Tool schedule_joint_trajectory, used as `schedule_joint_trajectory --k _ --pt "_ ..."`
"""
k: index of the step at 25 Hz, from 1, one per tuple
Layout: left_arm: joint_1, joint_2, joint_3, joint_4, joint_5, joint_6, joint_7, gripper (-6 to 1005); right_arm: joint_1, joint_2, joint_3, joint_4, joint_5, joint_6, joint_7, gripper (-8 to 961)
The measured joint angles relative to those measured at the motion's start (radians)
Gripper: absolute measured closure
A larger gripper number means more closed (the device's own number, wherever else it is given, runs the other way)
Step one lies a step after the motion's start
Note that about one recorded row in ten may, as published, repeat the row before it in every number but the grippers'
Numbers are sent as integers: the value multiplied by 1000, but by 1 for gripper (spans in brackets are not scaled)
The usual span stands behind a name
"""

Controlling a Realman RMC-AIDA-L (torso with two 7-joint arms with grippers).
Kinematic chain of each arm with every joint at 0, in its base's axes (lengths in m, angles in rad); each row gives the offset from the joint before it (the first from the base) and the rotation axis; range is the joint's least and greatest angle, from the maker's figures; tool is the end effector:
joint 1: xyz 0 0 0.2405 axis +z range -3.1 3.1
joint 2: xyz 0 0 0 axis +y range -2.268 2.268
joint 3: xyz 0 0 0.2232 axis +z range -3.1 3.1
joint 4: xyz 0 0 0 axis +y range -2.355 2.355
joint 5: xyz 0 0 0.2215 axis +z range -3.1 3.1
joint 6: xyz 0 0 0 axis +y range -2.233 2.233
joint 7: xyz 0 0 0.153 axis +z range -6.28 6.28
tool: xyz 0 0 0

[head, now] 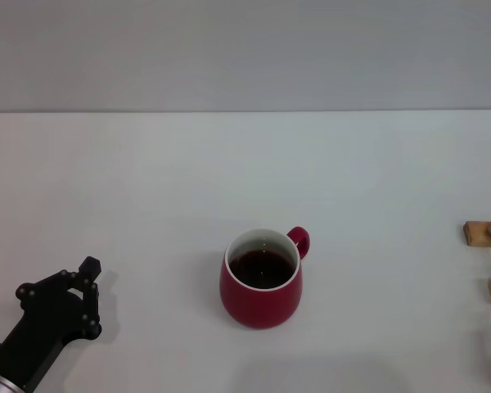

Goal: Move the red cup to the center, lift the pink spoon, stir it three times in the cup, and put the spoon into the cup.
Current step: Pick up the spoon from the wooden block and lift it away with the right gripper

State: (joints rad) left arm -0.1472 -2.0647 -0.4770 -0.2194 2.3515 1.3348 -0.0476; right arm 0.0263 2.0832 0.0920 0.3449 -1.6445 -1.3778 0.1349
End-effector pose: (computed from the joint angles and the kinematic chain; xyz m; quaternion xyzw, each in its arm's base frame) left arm -0.3257 0.2166 -0.0546 -0.7908 -0.1868 -0.2621 0.5206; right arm 0.3530 0.1672 -0.0535 -0.6408 0.3822 0.2883 0.6001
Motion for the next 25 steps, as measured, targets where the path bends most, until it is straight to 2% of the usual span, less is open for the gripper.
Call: schedule_joint_trajectory --k 7,13,25 --pt "3 0 0 0 0 0 0 1001 1 0 0 -1 2 0 -1 425" --pt "3 0 0 0 -1 0 0 1001 3 0 -12 -5 0 -2 1 556" --pt "2 0 0 0 -1 0 0 1001 -1 -1 -7 -2 6 -7 3 584"
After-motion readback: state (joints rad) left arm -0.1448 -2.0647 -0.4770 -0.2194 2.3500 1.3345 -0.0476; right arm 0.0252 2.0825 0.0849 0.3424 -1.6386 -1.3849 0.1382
